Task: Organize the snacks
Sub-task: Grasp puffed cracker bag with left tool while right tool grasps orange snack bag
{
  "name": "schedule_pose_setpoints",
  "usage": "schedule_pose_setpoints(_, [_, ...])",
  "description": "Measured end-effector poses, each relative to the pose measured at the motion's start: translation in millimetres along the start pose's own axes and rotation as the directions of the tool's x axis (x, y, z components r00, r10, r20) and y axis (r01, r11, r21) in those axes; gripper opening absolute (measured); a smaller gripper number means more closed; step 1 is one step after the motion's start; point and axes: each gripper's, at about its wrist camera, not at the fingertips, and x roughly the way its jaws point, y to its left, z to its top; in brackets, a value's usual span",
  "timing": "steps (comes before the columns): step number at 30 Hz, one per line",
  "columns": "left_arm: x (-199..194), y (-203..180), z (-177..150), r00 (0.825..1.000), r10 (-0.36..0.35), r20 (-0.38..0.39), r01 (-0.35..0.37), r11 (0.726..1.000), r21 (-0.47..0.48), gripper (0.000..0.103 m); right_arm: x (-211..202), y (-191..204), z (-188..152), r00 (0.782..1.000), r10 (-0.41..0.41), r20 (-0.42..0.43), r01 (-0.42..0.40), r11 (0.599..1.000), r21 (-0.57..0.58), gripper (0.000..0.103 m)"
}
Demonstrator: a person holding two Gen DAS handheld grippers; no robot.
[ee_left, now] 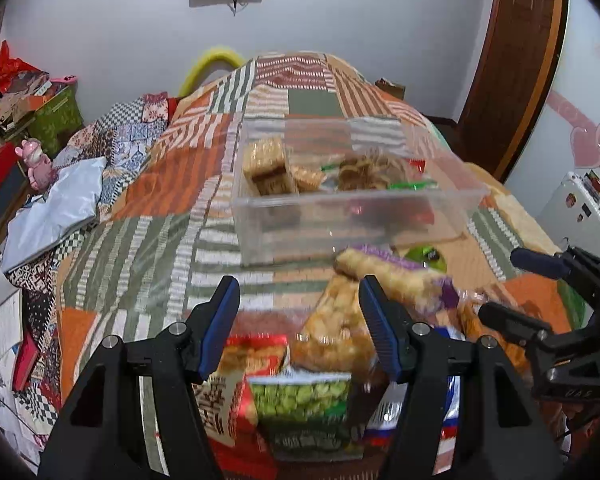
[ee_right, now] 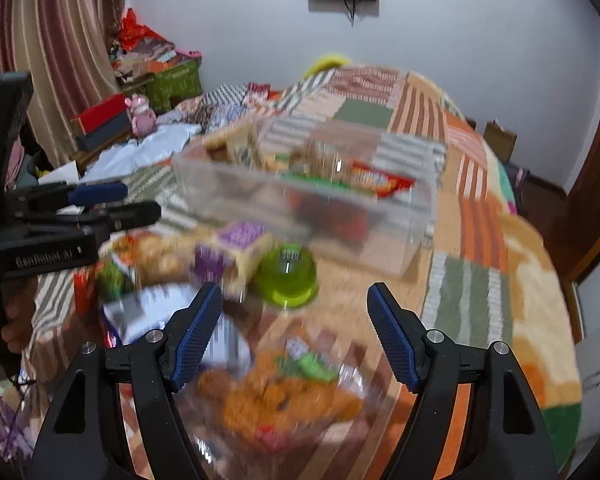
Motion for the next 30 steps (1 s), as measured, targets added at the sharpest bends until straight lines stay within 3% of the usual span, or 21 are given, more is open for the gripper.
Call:
schedule_pose_setpoints(7, [3, -7, -16, 1.0, -0.013, -0.02, 0.013, 0.999, 0.034, 0.062, 6, -1, -26, 0.998, -0.022, -0.055, 0.022, 1.0, -0.005, 0.072])
schedule_pose_setpoints(14, [16, -19, -19, 0.998, -0.029, -0.054, 0.032, 0.998, 0.061, 0.064, -2, -14, -37, 0.994, -0.088, -0.058, 0.088, 0.996, -0.006, 0.077])
schedule_pose_setpoints(18, [26, -25, -19, 0.997, -0.026, -0.071, 0.031, 0.996, 0.081, 0.065, -7, -29, -41, 0.995, -0.085, -0.06, 0.087, 0.995, 0.04, 0.08])
schedule_pose_setpoints(30, [49, -22, -16, 0.993, -0.04, -0.11, 0.045, 0.998, 0.041, 0.065, 0, -29, -46, 0.995, 0.045, -0.088, -0.034, 0.991, 0.128, 0.082])
